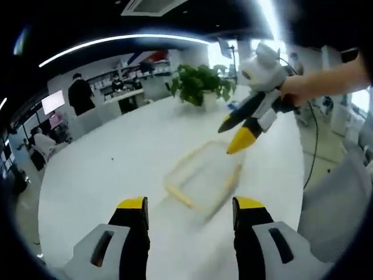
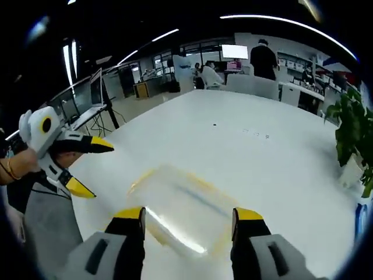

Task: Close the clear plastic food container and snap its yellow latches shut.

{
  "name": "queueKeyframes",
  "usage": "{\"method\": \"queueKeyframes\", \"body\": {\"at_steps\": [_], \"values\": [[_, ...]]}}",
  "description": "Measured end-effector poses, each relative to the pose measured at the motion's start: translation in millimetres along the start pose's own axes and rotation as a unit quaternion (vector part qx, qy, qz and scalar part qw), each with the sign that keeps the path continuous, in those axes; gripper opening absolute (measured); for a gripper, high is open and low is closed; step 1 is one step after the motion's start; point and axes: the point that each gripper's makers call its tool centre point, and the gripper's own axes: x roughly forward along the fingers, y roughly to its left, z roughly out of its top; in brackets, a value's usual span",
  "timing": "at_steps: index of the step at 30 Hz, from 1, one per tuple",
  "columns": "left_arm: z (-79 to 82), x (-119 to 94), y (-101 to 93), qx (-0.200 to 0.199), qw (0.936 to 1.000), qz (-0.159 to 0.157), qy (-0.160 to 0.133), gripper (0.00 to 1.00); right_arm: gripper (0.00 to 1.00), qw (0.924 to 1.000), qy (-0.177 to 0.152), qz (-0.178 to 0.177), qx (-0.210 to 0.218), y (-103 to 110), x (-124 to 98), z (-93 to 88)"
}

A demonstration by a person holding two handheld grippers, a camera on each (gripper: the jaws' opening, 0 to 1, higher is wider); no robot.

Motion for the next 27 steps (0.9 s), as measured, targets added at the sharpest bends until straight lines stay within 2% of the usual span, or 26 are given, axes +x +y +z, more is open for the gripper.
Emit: {"method": "queueKeyframes", "body": {"at_steps": [14,27], "values": [[-8.3,29.2,-10.2,-0.041,0.9984,-0.039,0.009,0.55,0.57,0.9991,0.027,-0.013,0.03,-12.4,4.4,-27.1],[-18.8,45.7,-11.4,-0.047,0.9972,-0.05,0.029,0.53,0.54,0.9988,0.033,-0.012,0.035,-12.4,10.1,-30.2]]}}
